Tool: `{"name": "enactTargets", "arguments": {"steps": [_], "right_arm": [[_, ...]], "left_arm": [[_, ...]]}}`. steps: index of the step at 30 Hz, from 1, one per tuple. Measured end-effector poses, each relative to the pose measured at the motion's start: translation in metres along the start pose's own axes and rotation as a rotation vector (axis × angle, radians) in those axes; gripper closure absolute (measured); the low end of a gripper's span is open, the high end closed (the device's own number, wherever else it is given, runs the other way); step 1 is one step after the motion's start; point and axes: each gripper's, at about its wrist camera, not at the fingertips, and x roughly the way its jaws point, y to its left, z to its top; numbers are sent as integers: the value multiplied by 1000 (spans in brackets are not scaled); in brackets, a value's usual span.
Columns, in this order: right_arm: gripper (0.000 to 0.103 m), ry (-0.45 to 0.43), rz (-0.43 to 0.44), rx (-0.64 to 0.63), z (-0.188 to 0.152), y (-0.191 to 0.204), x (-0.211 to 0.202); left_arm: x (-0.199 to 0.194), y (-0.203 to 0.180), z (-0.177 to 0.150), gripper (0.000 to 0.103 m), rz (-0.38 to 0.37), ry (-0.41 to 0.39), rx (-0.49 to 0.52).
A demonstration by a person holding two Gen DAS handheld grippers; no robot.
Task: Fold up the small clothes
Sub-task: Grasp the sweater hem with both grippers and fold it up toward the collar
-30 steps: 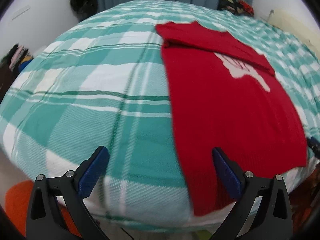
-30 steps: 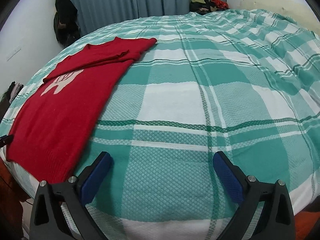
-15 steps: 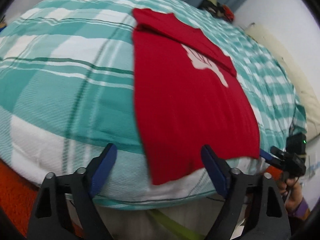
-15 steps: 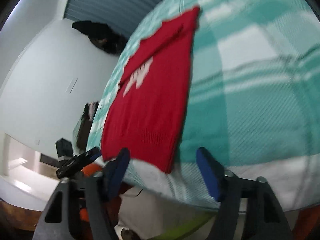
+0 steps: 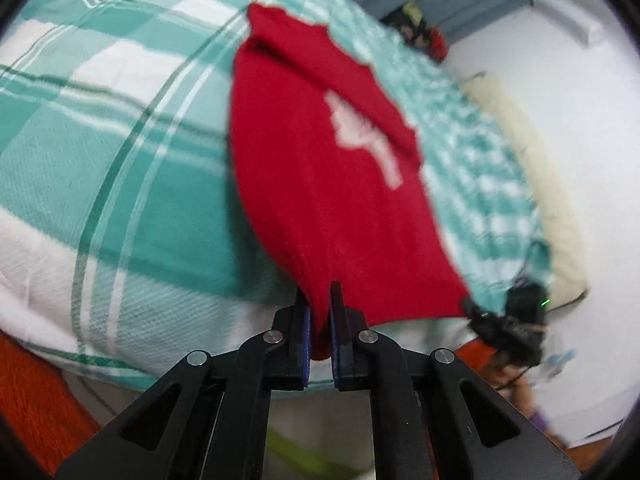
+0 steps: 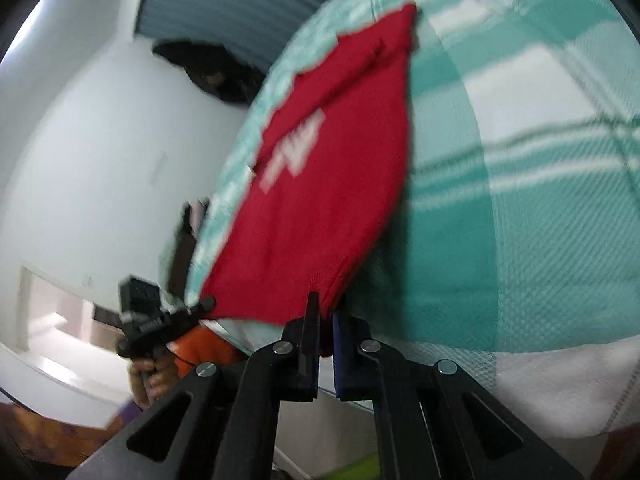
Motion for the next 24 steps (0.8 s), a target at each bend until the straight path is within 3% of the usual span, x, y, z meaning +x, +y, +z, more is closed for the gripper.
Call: {"name": "enactTargets", "arguments": {"steps": [3, 6, 10, 16, 24], "right_arm": [[98, -90, 48, 16, 24, 12, -6], [98, -163, 57, 20, 65, 23, 6], [98, -220, 5, 10, 134, 30, 37], [98, -242, -69, -11, 245, 31, 91], [98, -207, -138, 48, 337, -13, 162]], "left_arm": [[-1, -12, 35, 97, -53, -37, -16], [16, -14, 97, 97, -78, -65, -76], [50, -14, 166, 97, -24, -80, -80], [107, -3, 268, 97, 7, -83, -140], [171, 9, 338, 96, 106, -34, -119]]}}
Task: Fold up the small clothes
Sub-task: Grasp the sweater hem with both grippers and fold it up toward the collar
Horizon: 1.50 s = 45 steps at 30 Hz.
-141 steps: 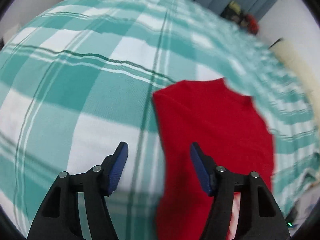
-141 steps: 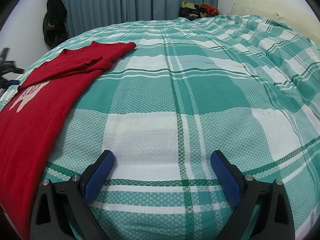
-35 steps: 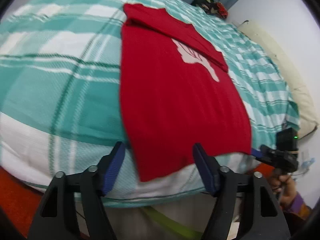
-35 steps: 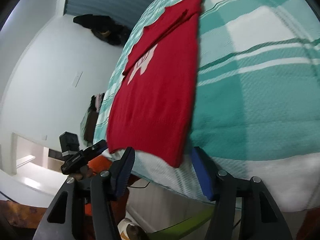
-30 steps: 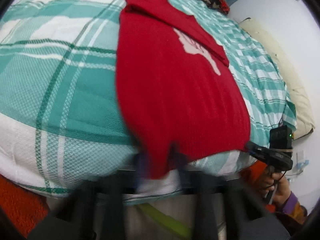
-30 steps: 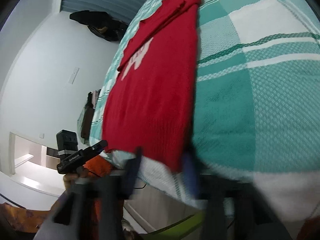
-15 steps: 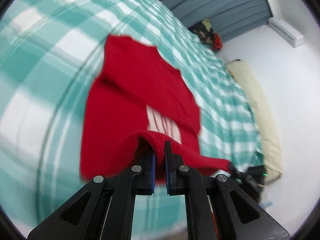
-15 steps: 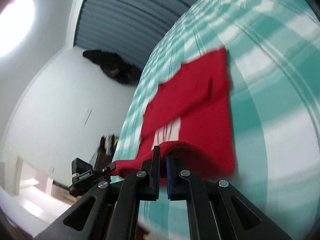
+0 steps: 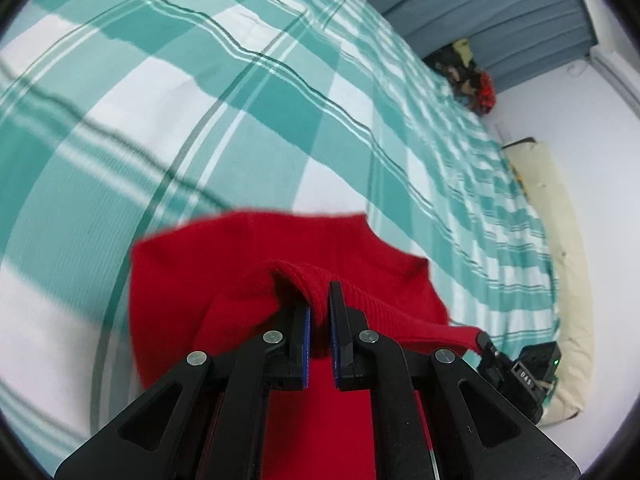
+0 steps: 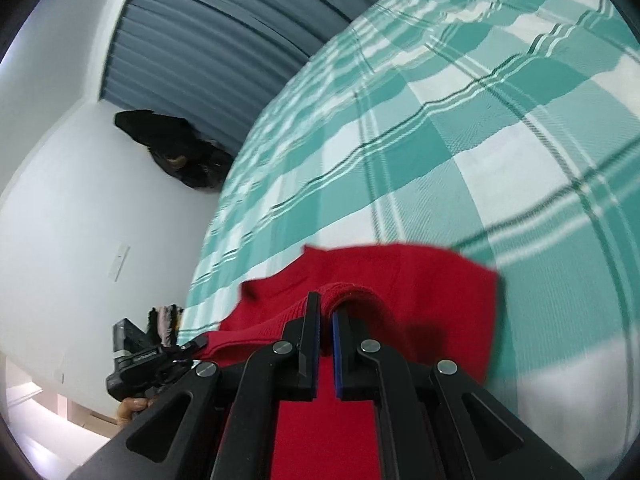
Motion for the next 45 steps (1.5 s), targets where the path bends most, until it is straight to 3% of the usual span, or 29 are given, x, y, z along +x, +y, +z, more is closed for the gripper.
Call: {"name": "enactTargets", "arguments": {"steps": [3, 4, 5, 6, 7, 8, 9, 13, 16, 20, 24, 25, 26, 27, 28, 30, 32, 34, 38, 40, 41, 42, 45], "right_arm": [[98, 3, -15, 5, 15, -11, 24], [98, 3, -12, 13, 19, -14, 29], [95, 7, -9, 27, 22, -18, 33], [93, 11, -28, 45, 25, -22, 38], [78, 8, -49, 48, 28, -23, 39], [55, -2, -75, 45, 30, -23, 38], [49, -25, -94, 39, 34, -22, 33], [49, -73, -91, -26, 42, -8, 4], [49, -34, -77, -180, 33, 24, -13], [49, 127, -6, -472, -24, 69, -21], [51, 287, -38, -626, -103, 52, -23], [55, 325, -102, -636, -117, 35, -21], [72, 348, -162, -634, -128, 17, -22], [77, 349, -182, -618, -133, 1, -27], [76, 319, -186, -585, -134, -7, -39], [73, 270, -245, -528, -130, -7, -62], [73, 207, -225, -568, -132, 12, -83], [73, 170, -197, -620, -135, 35, -91], [70, 185, -139, -613, -149, 51, -66], [67, 236, -223, -563, -163, 24, -42], [73, 270, -264, -518, -169, 5, -32], [73, 244, -246, -486, -172, -1, -40], [64, 181, -313, -446, -179, 6, -74]], "left_arm": [[12, -1, 15, 91, 32, -13, 10], [13, 0, 19, 77, 43, -18, 6], [15, 1, 26, 43, 54, -24, -9], [13, 4, 33, 26, 64, -29, -40], [11, 7, 38, 12, 66, -42, -60], [2, 11, 42, 12, 60, -80, -84], [-5, 14, 45, 12, 49, -99, -95], [-47, 22, 38, 12, 32, -183, -96], [-73, 9, 5, 12, -18, -192, 30], [-68, -12, -52, 12, -29, -70, 259], [-48, 2, -114, 12, 94, 28, 390], [-45, 11, -123, 16, 150, 43, 405], [-47, 15, -128, 18, 175, 34, 414], [-53, 19, -130, 18, 202, 21, 413], [-60, 22, -130, 18, 224, 17, 393], [-86, 28, -132, 17, 157, -10, 319], [-105, 27, -138, 11, 104, -55, 291], [-112, 27, -144, 10, 120, -88, 290], [-92, 48, -157, 10, 252, -95, 220], [-88, 65, -166, 14, 370, -89, 203], [-95, 67, -171, 14, 376, -103, 212], [-102, 66, -175, 14, 383, -112, 216], [-131, 68, -189, 9, 416, -165, 228]]}}
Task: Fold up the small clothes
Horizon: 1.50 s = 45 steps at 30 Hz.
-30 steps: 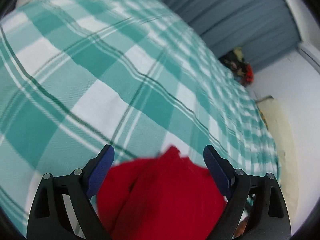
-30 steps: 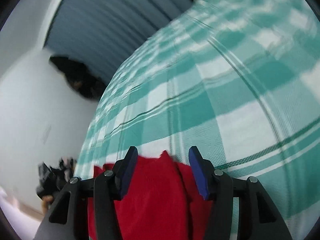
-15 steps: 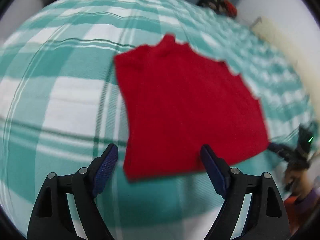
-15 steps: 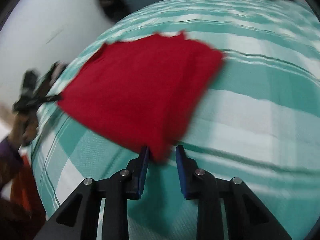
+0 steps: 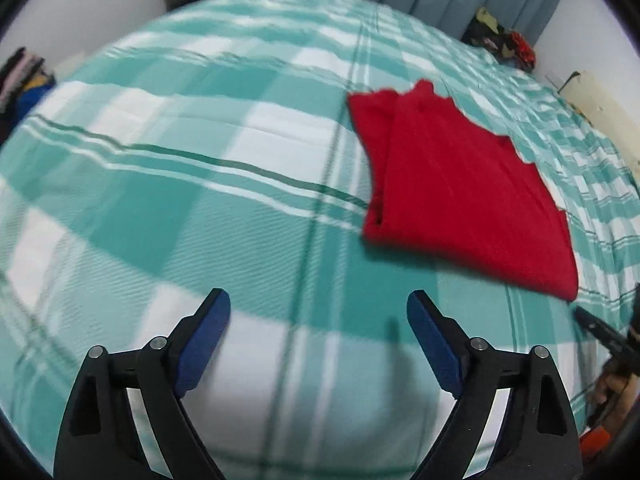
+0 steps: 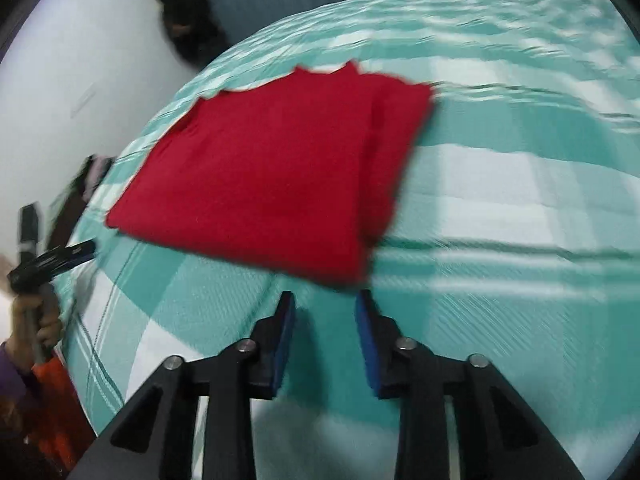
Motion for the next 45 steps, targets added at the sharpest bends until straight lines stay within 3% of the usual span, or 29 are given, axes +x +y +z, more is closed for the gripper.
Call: {"name": "enactTargets", "arguments": {"steps": [2, 5, 8, 12, 36, 39, 43, 45], "right_arm": [[47, -56, -43, -15, -15, 9, -27], [39, -110, -100, 23, -47, 13, -57], [35, -75, -134, 107, -81, 1, -52], [34, -188, -171, 40, -114, 8, -53], [33, -217, -188, 20, -116, 14, -41], [33, -217, -185, 21, -116, 14, -41], [33, -215, -183, 22, -115, 14, -40], [33, -217, -182, 20, -115, 14, -40]], "left_arm": [[-8, 2, -8, 6, 48, -34, 19], [10, 1, -21, 5, 124, -2, 57], [21, 5, -37, 1, 162, -23, 72], [24, 5, -35, 1, 173, -10, 69], [21, 3, -46, 1, 166, -52, 70], [16, 11, -36, 1, 96, 2, 40], [-2, 39, -1, 2, -195, -26, -152], [2, 39, 26, 2, -262, -30, -192]]}}
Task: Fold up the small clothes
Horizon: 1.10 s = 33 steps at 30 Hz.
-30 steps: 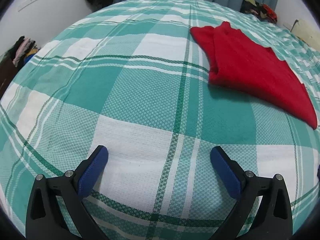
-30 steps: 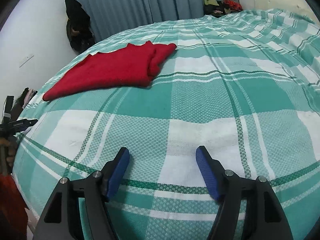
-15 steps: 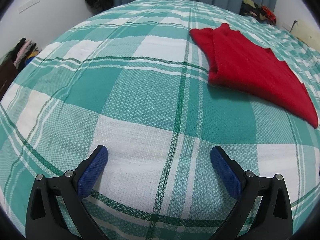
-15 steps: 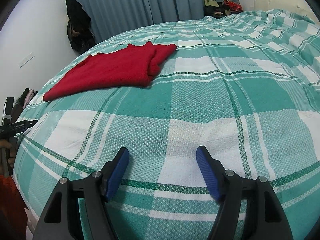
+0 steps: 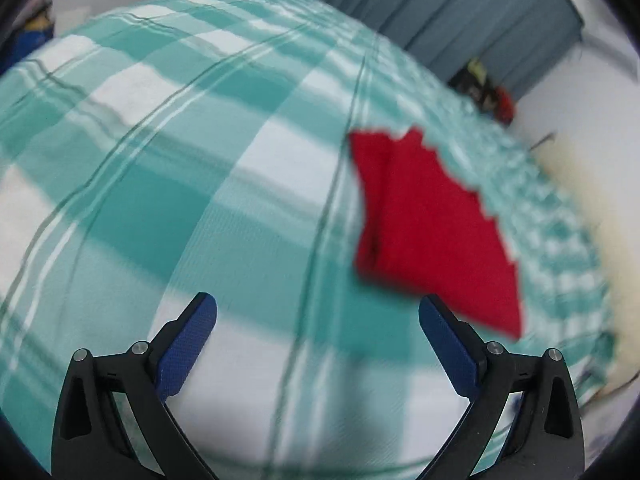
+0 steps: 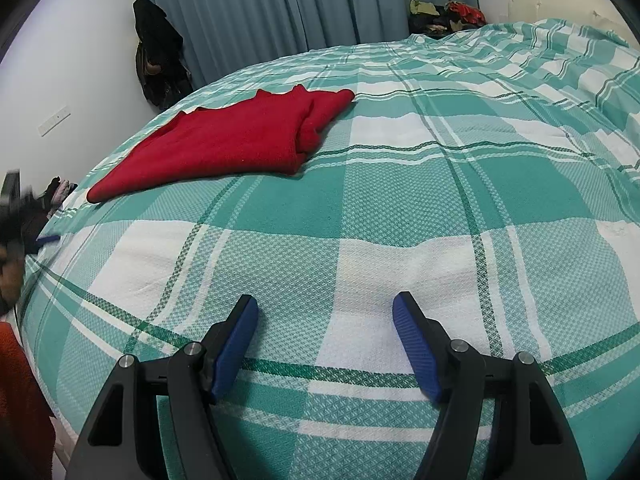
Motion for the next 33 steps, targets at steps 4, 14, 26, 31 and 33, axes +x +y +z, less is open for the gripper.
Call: {"name": "enactTargets", "arguments": {"steps": [4, 14, 26, 31, 33], "right_arm": [[31, 2, -3, -8, 1, 1, 2], [30, 1, -4, -12, 1, 2, 3], [30, -1, -3, -14, 2, 3, 4], [29, 2, 1, -13, 3, 2, 4], [29, 1, 3, -13, 3, 2, 5]], "left_arm": [[47, -24, 40, 13, -55, 81, 33], [132, -44, 75, 93, -158, 205, -71], [81, -212, 85, 96, -59, 94, 119], [113, -315, 38, 96, -36, 101, 296], [147, -351, 4, 96, -21, 132, 352]]}}
